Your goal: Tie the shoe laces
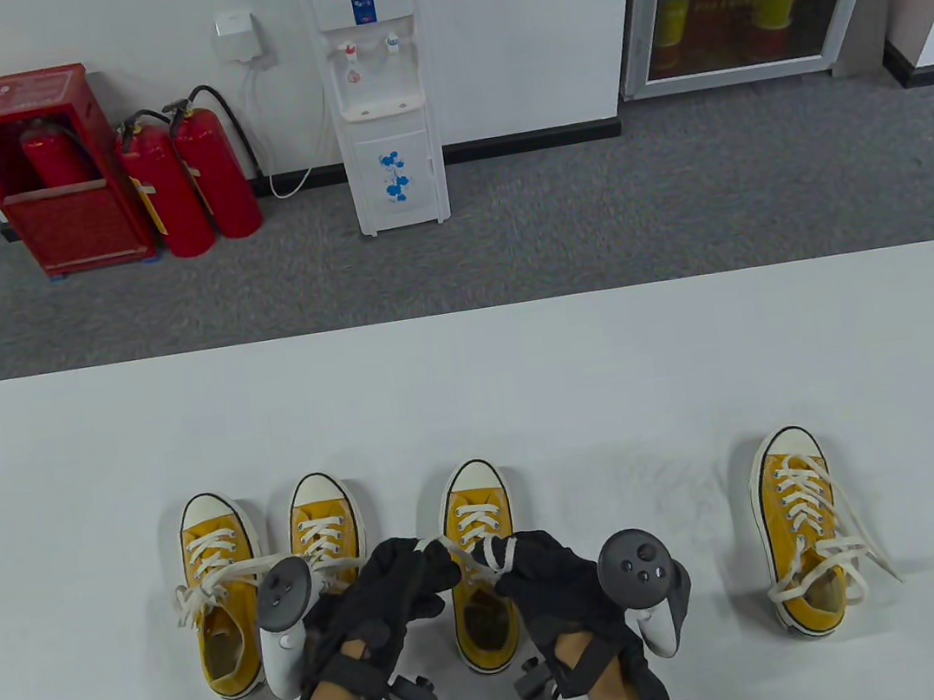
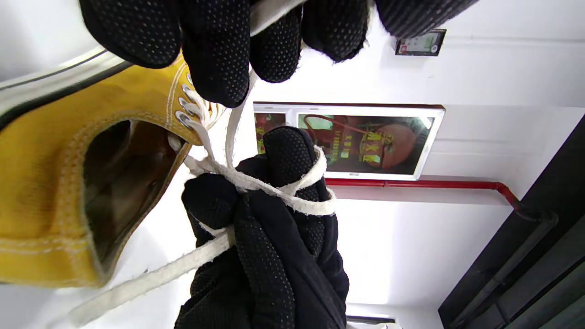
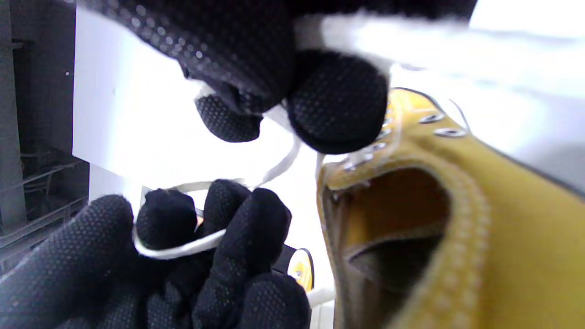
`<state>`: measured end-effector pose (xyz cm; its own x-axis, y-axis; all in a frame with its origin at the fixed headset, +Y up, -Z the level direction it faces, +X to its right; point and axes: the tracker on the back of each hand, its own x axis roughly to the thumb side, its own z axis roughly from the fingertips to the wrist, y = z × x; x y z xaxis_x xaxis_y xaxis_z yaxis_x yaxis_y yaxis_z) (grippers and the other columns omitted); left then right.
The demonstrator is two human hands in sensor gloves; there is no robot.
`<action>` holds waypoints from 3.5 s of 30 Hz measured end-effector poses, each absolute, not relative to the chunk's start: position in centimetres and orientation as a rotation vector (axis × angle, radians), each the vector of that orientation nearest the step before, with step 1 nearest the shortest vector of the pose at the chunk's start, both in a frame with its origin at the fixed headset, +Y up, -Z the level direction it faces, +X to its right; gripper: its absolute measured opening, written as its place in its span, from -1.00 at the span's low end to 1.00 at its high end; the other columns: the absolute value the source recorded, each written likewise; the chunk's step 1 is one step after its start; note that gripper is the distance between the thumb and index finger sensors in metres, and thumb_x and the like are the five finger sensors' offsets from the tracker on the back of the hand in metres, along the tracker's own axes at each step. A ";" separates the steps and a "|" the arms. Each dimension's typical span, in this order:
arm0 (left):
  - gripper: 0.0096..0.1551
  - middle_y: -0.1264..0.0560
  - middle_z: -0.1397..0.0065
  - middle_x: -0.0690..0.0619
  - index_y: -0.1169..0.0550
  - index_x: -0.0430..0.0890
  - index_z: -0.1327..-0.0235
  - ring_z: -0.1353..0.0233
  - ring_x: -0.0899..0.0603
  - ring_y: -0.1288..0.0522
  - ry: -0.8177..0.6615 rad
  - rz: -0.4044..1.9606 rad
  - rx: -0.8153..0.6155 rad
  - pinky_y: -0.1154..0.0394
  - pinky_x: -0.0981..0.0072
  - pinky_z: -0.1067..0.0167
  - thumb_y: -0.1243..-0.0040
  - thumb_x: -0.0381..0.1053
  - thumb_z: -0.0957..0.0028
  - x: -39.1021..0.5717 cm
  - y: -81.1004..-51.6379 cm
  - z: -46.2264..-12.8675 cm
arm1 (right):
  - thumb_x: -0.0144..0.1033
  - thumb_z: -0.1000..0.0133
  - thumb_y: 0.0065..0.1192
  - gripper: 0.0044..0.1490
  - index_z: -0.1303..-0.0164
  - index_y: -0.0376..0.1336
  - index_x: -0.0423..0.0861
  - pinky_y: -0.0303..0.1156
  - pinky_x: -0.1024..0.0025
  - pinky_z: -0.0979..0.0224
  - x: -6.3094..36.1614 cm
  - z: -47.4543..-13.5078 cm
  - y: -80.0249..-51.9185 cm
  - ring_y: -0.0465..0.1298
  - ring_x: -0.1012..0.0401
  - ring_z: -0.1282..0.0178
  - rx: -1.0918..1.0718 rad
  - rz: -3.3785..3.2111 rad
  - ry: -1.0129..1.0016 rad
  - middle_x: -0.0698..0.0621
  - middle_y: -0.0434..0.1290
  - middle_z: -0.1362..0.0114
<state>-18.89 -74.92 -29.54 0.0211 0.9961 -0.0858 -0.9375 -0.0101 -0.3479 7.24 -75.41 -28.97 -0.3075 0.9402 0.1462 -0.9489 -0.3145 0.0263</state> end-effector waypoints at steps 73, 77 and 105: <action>-0.38 -0.36 -0.62 -0.18 -0.55 0.05 -0.33 -0.60 -0.46 -0.33 -0.252 0.948 -0.064 -0.17 -0.54 -0.41 -0.27 0.29 -0.05 -17.4 -73.1 -28.1 | -0.56 0.02 0.30 -0.41 -0.23 0.48 -0.01 0.22 -0.23 -0.42 4.6 -27.5 -73.3 0.56 0.05 -0.03 0.458 2.198 0.003 -0.07 0.35 -0.44; -0.42 -0.47 -0.53 -0.14 -0.59 0.01 -0.27 -0.51 -0.42 -0.45 -0.242 0.933 -0.072 -0.25 -0.51 -0.37 -0.30 0.23 -0.04 -17.3 -73.3 -28.2 | -0.55 0.02 0.30 -0.44 -0.21 0.50 -0.04 0.22 -0.24 -0.43 4.5 -27.5 -73.4 0.55 0.05 -0.04 0.465 2.234 0.004 -0.07 0.34 -0.45; -0.59 -0.65 -0.26 -0.07 -0.65 -0.03 -0.07 -0.06 -0.25 -0.70 -0.044 0.568 0.153 -0.51 -0.26 -0.11 -0.28 0.11 -0.04 -21.2 -71.7 -28.7 | -0.54 0.04 0.30 -0.43 -0.20 0.50 -0.04 0.24 -0.19 -0.41 9.6 -28.8 -73.2 0.54 0.08 -0.01 0.252 2.019 0.064 -0.09 0.23 -0.55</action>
<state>-21.24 -71.74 -28.65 0.8424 0.5323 0.0839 -0.5388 0.8321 0.1316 9.60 -73.24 -28.77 -0.4262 0.8922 0.1495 -0.8809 -0.4469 0.1560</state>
